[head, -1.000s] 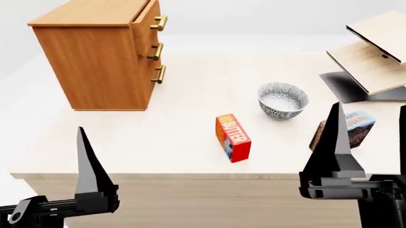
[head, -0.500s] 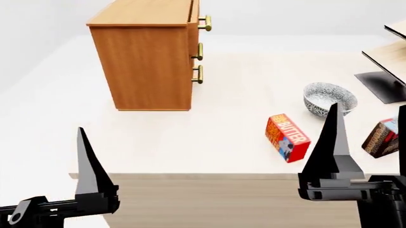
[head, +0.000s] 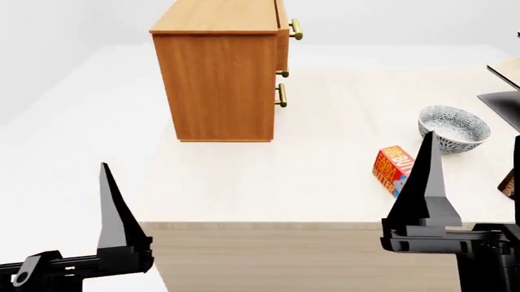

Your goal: Close the top drawer of the cabinet and put the bowl on top of it.

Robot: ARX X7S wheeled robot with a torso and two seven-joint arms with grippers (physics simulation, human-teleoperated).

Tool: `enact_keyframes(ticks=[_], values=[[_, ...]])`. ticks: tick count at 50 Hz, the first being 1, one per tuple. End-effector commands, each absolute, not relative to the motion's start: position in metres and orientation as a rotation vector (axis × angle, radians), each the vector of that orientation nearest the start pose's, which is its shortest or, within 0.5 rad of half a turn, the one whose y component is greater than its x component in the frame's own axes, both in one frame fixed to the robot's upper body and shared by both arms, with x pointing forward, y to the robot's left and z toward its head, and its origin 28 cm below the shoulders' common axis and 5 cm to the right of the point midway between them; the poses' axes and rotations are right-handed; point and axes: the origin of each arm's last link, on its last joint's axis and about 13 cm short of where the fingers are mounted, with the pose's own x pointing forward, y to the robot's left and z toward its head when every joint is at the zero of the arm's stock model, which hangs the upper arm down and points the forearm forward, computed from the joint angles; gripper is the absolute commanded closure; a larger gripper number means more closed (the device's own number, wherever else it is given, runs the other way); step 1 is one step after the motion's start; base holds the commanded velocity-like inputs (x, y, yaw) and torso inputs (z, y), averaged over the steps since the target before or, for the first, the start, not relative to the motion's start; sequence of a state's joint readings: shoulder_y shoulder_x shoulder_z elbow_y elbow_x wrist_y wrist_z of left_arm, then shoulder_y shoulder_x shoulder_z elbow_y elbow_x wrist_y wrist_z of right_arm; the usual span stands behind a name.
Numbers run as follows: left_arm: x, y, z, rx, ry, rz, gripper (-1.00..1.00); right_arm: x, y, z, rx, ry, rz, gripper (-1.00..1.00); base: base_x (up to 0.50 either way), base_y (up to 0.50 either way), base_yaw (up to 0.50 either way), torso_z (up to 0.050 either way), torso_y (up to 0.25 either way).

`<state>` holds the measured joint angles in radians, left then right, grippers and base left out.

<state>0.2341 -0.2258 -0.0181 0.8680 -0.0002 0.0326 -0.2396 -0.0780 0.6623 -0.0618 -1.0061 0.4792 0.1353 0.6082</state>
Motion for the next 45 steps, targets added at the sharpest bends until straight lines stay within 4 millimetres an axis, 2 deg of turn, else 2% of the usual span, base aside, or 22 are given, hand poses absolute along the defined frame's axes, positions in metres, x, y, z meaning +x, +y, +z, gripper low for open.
enact_keyframes(ticks=[1, 11, 45], values=[[0.1384, 0.2284, 0.1560, 0.122, -0.685, 0.119, -1.00, 0.1403, -0.1260, 0.1925, 0.020, -0.617, -0.014, -1.00, 0.00, 0.00, 0.00, 0.000, 0.000], [0.1384, 0.2280, 0.1556, 0.122, -0.684, 0.119, -1.00, 0.1382, -0.1284, 0.1945, 0.063, -0.639, -0.029, -1.00, 0.08, 0.00, 0.00, 0.000, 0.000], [0.1382, 0.2279, 0.1555, 0.123, -0.683, 0.117, -1.00, 0.1377, -0.1276, 0.1937, 0.057, -0.628, -0.011, -1.00, 0.50, 0.00, 0.00, 0.000, 0.000]])
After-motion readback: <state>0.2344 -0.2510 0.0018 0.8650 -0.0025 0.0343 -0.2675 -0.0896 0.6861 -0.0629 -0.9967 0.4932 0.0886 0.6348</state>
